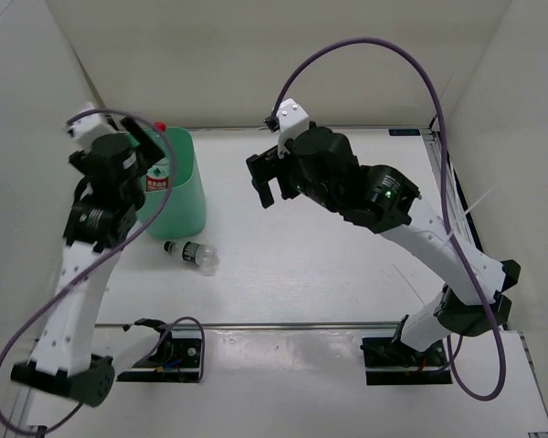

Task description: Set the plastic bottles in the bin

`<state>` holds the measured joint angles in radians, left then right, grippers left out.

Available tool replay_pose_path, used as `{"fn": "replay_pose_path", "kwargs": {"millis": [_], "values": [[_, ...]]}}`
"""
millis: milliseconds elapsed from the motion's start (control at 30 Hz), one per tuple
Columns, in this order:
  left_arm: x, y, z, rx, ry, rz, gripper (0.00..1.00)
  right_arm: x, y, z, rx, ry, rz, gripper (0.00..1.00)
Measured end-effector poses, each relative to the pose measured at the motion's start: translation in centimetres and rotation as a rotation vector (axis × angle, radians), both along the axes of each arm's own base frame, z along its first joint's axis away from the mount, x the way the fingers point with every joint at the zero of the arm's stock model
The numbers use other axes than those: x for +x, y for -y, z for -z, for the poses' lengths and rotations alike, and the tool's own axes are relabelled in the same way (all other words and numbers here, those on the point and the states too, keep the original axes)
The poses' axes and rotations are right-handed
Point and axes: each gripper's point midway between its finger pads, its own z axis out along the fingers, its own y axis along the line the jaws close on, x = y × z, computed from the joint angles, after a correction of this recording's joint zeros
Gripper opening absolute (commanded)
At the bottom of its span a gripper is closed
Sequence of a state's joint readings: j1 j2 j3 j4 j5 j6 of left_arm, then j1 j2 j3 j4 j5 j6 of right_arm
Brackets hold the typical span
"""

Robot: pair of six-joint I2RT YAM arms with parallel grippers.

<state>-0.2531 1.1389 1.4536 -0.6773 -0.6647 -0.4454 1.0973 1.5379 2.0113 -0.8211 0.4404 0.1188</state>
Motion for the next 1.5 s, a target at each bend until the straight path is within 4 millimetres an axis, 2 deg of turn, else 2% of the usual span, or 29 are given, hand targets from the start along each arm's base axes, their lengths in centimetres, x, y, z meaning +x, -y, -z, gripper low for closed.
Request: {"fn": "replay_pose_path", "kwargs": {"millis": [100, 133, 167, 233, 267, 333, 400, 500, 533, 600, 667, 833, 1067, 1500], "values": [[-4.1, 0.5, -4.7, -0.115, 0.197, 0.074, 1.00, -0.2, 0.9, -0.7, 0.016, 0.011, 0.016, 1.00], [-5.7, 1.0, -5.4, -0.165, 0.255, 0.121, 1.00, -0.2, 1.2, -0.8, 0.017, 0.013, 0.022, 1.00], [-7.3, 1.7, -5.5, -0.211, 0.294, 0.177, 1.00, -0.3, 1.5, -0.8, 0.016, 0.014, 0.028, 1.00], [-9.7, 3.4, -4.5, -0.322, 0.350, 0.285, 1.00, -0.3, 1.8, -0.8, 0.012, 0.011, 0.036, 1.00], [-10.2, 4.3, -3.2, -0.379, 0.349, 0.323, 1.00, -0.3, 1.9, -0.6, 0.010, 0.009, 0.039, 1.00], [-10.1, 6.5, 2.2, -0.499, 0.269, 0.387, 1.00, -0.4, 2.0, -0.1, 0.000, -0.003, 0.045, 1.00], [-9.5, 8.6, 9.8, -0.619, 0.094, 0.395, 1.00, -0.4, 2.0, 0.5, -0.011, -0.015, 0.047, 1.00], [-10.2, 10.2, 19.2, -0.755, -0.131, 0.343, 1.00, -0.5, 2.1, 1.2, -0.033, -0.029, 0.048, 1.00], [-10.6, 10.6, 21.3, -0.794, -0.179, 0.327, 1.00, -0.5, 2.1, 1.4, -0.035, -0.032, 0.048, 1.00], [-11.3, 11.1, 23.6, -0.862, -0.225, 0.305, 1.00, -0.5, 2.1, 1.5, -0.037, -0.035, 0.046, 1.00], [-11.4, 11.5, 24.3, -0.908, -0.228, 0.298, 1.00, -0.5, 2.1, 1.5, -0.037, -0.035, 0.046, 1.00], [-10.3, 11.8, 24.3, -0.961, -0.196, 0.282, 1.00, -0.6, 2.1, 2.5, -0.062, -0.044, 0.045, 1.00], [-9.8, 10.8, 28.5, -0.952, -0.305, 0.153, 1.00, -0.7, 2.6, 3.9, -0.107, -0.056, 0.046, 1.00], [-8.6, 8.6, 33.3, -0.885, -0.425, -0.017, 1.00, -0.4, 4.2, 3.8, -0.144, -0.022, 0.056, 1.00]]}}
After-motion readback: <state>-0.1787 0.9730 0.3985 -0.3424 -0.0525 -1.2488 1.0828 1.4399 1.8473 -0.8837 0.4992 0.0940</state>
